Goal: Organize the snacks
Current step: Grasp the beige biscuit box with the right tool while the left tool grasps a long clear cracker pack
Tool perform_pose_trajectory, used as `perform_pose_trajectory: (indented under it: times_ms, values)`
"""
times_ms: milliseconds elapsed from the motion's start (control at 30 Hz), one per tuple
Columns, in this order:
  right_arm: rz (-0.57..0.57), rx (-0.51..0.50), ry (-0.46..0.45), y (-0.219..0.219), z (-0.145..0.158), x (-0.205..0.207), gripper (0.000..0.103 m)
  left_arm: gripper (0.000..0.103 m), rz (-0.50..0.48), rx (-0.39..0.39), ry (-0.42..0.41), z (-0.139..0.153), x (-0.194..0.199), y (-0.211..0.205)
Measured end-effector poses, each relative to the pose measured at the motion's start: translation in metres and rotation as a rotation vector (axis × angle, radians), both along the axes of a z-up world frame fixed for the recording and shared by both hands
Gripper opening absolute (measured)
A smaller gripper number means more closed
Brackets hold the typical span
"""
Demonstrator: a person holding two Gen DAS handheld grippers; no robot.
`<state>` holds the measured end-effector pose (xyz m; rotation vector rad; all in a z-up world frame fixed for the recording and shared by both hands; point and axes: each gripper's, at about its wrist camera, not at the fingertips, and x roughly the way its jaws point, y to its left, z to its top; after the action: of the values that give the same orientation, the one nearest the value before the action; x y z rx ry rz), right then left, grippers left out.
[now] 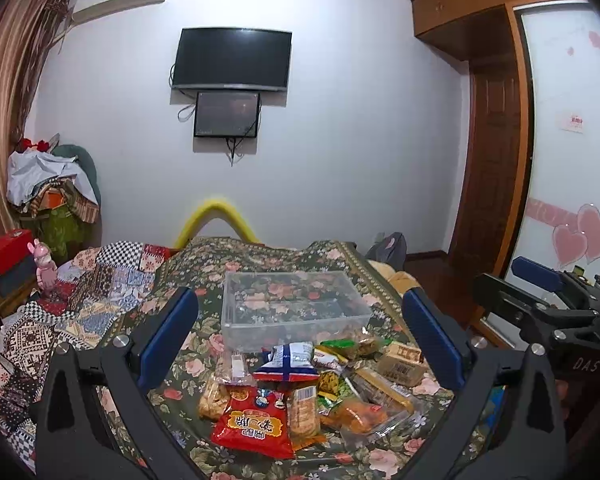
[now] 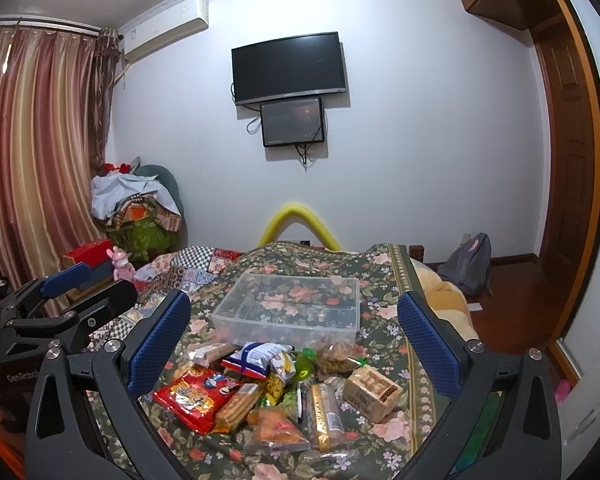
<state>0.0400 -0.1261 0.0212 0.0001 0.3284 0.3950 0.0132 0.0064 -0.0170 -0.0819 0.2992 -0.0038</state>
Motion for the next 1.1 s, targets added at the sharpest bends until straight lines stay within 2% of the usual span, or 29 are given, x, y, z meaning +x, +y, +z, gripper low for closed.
perform_pose_trajectory:
  times_ms: [267,367,567,733,900,1000,1100]
  values:
    - [-0.015,-0.027,0.087,-0.010,-0.027,0.026,0.102,0.101,0.014,0.000,0.095,-0.030,0.030,0.016]
    - [-0.024,-0.037,0.139,-0.016,-0.040,0.040,0.094,0.091,0.023,0.016,0.152,-0.046,0.045,0.020]
    - [-0.039,-0.061,0.255,-0.030,-0.069,0.066,0.084,0.082,0.021,0.036,0.270,-0.079,0.076,0.034]
    - [-0.045,-0.075,0.345,-0.043,-0.091,0.082,0.075,0.074,0.029,0.008,0.375,-0.107,0.097,0.055]
    - [-0.041,-0.088,0.423,-0.050,-0.112,0.096,0.072,0.074,0.029,-0.007,0.462,-0.131,0.120,0.067]
    - [-0.029,-0.086,0.462,-0.050,-0.122,0.108,0.068,0.074,0.020,-0.025,0.486,-0.140,0.134,0.069]
    - [-0.021,-0.096,0.487,-0.049,-0.131,0.115,0.067,0.074,0.019,-0.010,0.514,-0.152,0.149,0.068]
